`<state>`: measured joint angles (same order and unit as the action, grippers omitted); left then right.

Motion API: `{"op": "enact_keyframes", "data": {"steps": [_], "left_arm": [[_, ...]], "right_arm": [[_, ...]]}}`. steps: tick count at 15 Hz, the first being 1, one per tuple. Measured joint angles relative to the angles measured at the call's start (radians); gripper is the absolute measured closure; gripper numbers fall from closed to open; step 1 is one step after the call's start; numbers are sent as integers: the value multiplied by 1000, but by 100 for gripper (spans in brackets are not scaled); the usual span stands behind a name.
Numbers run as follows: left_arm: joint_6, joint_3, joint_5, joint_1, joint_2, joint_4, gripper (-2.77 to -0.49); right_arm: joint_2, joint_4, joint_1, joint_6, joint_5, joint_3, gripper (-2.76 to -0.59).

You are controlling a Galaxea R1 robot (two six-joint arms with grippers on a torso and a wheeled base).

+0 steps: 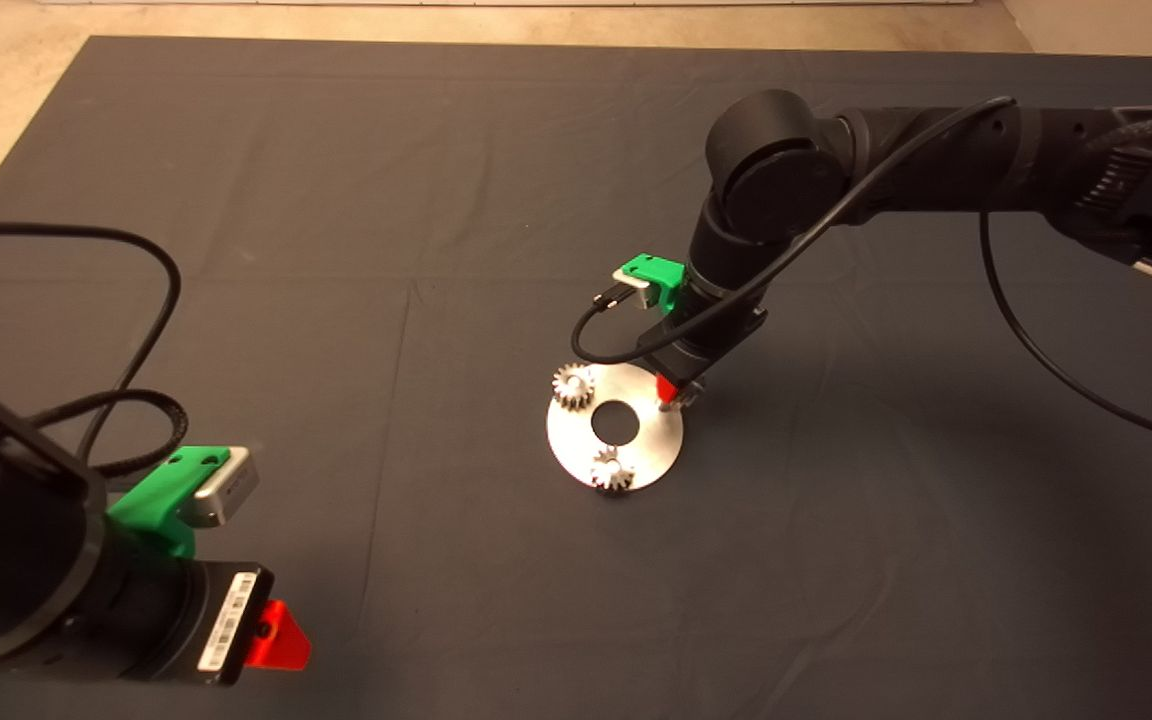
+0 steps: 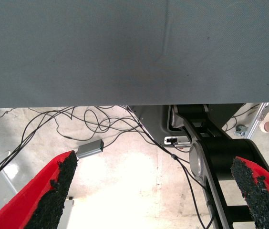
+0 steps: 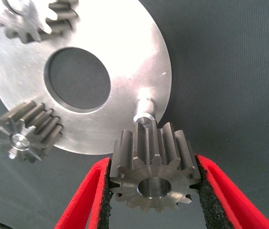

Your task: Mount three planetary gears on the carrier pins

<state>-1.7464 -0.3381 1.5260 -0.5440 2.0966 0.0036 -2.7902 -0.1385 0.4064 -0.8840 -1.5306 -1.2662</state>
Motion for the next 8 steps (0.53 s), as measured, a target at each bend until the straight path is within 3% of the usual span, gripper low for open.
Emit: {"op": "enact_keyframes", "data": {"steps": [8], "left_arm": [[0,0,0,0,0,0,-233]], "right_arm": [[1,0,-16,0,1,0,-110]]}}
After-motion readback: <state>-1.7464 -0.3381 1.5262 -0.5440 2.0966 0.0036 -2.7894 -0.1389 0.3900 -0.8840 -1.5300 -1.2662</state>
